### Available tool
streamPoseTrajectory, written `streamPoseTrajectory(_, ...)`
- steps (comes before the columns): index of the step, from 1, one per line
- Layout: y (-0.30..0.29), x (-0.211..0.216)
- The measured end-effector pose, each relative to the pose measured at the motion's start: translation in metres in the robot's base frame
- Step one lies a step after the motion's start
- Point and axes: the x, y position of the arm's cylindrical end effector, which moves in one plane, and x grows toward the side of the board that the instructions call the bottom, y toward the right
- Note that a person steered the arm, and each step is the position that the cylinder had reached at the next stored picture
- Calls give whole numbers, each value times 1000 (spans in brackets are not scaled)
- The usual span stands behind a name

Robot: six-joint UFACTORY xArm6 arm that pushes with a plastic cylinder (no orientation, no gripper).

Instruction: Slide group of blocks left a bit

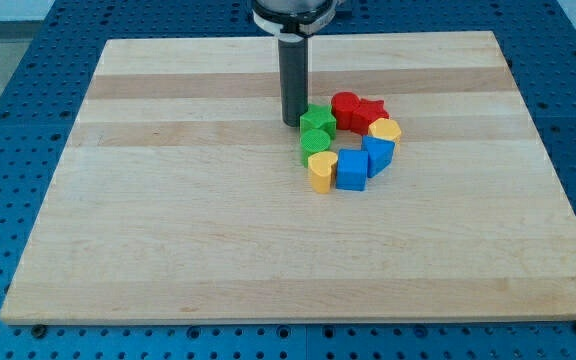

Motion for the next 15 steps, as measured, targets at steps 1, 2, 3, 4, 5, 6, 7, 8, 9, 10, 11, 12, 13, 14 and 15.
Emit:
streamPoseTrajectory(1, -4, 0)
streamPoseTrajectory(2, -43, 0)
streamPoseTrajectory(3, -80, 2)
streamPoseTrajectory(4, -97, 45)
streamPoseTrajectory(5, -96, 102)
streamPoseTrajectory(6, -64, 137)
streamPoseTrajectory(7, -11, 149)
streamPoseTrajectory(8, 49, 150)
streamPoseTrajectory(9, 107, 149)
streamPoseTrajectory(10, 144, 140)
streamPoseTrajectory(11, 153, 117)
streamPoseTrajectory(12, 153, 101)
streamPoseTrajectory(13, 153, 86)
streamPoseTrajectory(14, 149, 83)
streamPoseTrajectory(15, 144, 83)
